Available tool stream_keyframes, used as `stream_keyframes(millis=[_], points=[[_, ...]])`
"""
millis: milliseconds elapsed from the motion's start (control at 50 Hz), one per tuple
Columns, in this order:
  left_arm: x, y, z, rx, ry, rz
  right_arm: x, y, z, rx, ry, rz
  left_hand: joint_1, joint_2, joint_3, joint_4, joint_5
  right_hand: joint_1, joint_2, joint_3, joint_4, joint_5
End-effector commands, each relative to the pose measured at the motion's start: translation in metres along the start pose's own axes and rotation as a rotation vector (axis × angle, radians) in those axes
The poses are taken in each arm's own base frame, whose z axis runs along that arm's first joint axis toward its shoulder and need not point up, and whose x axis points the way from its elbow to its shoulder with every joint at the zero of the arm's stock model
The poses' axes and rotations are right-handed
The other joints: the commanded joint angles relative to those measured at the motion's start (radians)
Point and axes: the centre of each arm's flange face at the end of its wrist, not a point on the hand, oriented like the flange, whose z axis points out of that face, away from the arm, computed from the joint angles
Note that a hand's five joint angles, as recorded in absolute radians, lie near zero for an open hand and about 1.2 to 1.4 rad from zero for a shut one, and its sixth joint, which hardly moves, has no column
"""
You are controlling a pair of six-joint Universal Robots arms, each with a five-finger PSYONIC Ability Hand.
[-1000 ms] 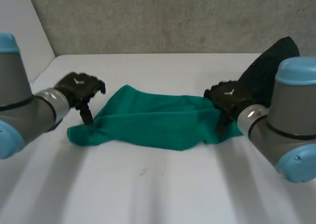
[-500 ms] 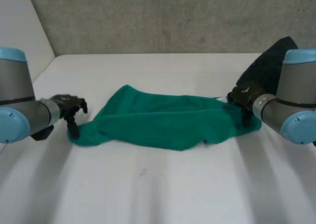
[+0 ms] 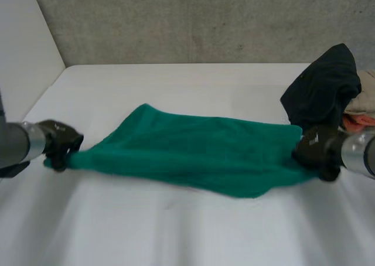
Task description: Fold the laundry.
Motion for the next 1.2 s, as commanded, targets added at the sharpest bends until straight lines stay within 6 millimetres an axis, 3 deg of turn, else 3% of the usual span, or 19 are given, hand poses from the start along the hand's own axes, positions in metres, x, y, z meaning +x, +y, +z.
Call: stream_keyframes(millis=[20, 80, 120, 160, 200, 220, 280, 300, 380, 440, 500, 660, 740, 840, 920, 1000, 1060, 1100, 1200], points=[[0.013, 0.018, 0.002, -0.049, 0.104, 0.157, -0.029, 0.007, -0.005, -0.078, -0.191, -0.132, 0.229, 0.200, 0.212, 0.203, 0.235, 0.260, 0.218, 0.212, 0.202, 0.230], [-0.002, 0.003, 0.012, 0.007, 0.008, 0.148, -0.020, -0.001, 0.003, -0.070, -0.148, -0.131, 0.229, 0.200, 0.212, 0.203, 0.235, 0.260, 0.218, 0.212, 0.202, 0.230], [-0.025, -0.029, 0.014, 0.134, -0.113, 0.128, 0.012, -0.028, 0.011, 0.003, 0.026, -0.105, 0.229, 0.200, 0.212, 0.203, 0.235, 0.260, 0.218, 0.212, 0.202, 0.230], [-0.040, -0.050, 0.011, 0.227, -0.191, 0.107, 0.025, -0.039, 0.014, 0.040, 0.094, -0.085, 0.229, 0.200, 0.212, 0.203, 0.235, 0.260, 0.218, 0.212, 0.202, 0.230], [-0.064, -0.084, 0.005, 0.387, -0.304, 0.058, 0.058, -0.065, 0.015, 0.147, 0.272, -0.017, 0.229, 0.200, 0.212, 0.203, 0.235, 0.260, 0.218, 0.212, 0.202, 0.230], [-0.081, -0.106, -0.003, 0.504, -0.376, 0.016, 0.082, -0.083, 0.011, 0.238, 0.400, 0.036, 0.229, 0.200, 0.212, 0.203, 0.235, 0.260, 0.218, 0.212, 0.202, 0.230], [-0.107, -0.135, -0.018, 0.697, -0.474, -0.064, 0.121, -0.112, -0.003, 0.426, 0.616, 0.130, 0.229, 0.200, 0.212, 0.203, 0.235, 0.260, 0.218, 0.212, 0.202, 0.230], [-0.125, -0.152, -0.032, 0.836, -0.531, -0.135, 0.141, -0.126, -0.015, 0.548, 0.734, 0.197, 0.229, 0.200, 0.212, 0.203, 0.235, 0.260, 0.218, 0.212, 0.202, 0.230], [-0.152, -0.174, -0.055, 1.104, -0.598, -0.308, 0.171, -0.148, -0.040, 0.844, 0.920, 0.354, 0.229, 0.200, 0.212, 0.203, 0.235, 0.260, 0.218, 0.212, 0.202, 0.230], [-0.160, -0.179, -0.059, 1.237, -0.611, -0.414, 0.178, -0.160, -0.058, 1.039, 0.973, 0.413, 0.229, 0.200, 0.212, 0.203, 0.235, 0.260, 0.218, 0.212, 0.202, 0.230], [-0.160, -0.177, -0.054, 1.260, -0.624, -0.436, 0.176, -0.159, -0.057, 1.075, 0.983, 0.399, 0.229, 0.200, 0.212, 0.203, 0.235, 0.260, 0.218, 0.212, 0.202, 0.230], [-0.153, -0.147, -0.007, 1.118, -0.623, -0.396, 0.141, -0.143, -0.013, 0.940, 0.795, 0.379, 0.229, 0.200, 0.212, 0.203, 0.235, 0.260, 0.218, 0.212, 0.202, 0.230], [-0.135, -0.122, 0.024, 0.986, -0.554, -0.399, 0.118, -0.124, 0.021, 0.806, 0.677, 0.394, 0.229, 0.200, 0.212, 0.203, 0.235, 0.260, 0.218, 0.212, 0.202, 0.230], [-0.093, -0.077, 0.066, 0.767, -0.417, -0.378, 0.070, -0.086, 0.075, 0.584, 0.477, 0.401, 0.229, 0.200, 0.212, 0.203, 0.235, 0.260, 0.218, 0.212, 0.202, 0.230], [-0.063, -0.045, 0.084, 0.620, -0.336, -0.321, 0.033, -0.054, 0.104, 0.432, 0.351, 0.410, 0.229, 0.200, 0.212, 0.203, 0.235, 0.260, 0.218, 0.212, 0.202, 0.230], [-0.044, -0.021, 0.087, 0.514, -0.288, -0.278, 0.005, -0.032, 0.115, 0.325, 0.271, 0.395, 0.229, 0.200, 0.212, 0.203, 0.235, 0.260, 0.218, 0.212, 0.202, 0.230], [-0.038, -0.016, 0.082, 0.495, -0.273, -0.263, -0.001, -0.027, 0.113, 0.299, 0.257, 0.382, 0.229, 0.200, 0.212, 0.203, 0.235, 0.260, 0.218, 0.212, 0.202, 0.230], [-0.034, -0.015, 0.076, 0.493, -0.262, -0.253, 0.001, -0.027, 0.107, 0.296, 0.262, 0.382, 0.229, 0.200, 0.212, 0.203, 0.235, 0.242, 0.200, 0.194, 0.184, 0.212], [-0.030, -0.018, 0.067, 0.511, -0.245, -0.241, 0.017, -0.030, 0.091, 0.295, 0.298, 0.438, 0.229, 0.200, 0.212, 0.203, 0.235, -0.174, -0.216, -0.222, -0.232, -0.204]])
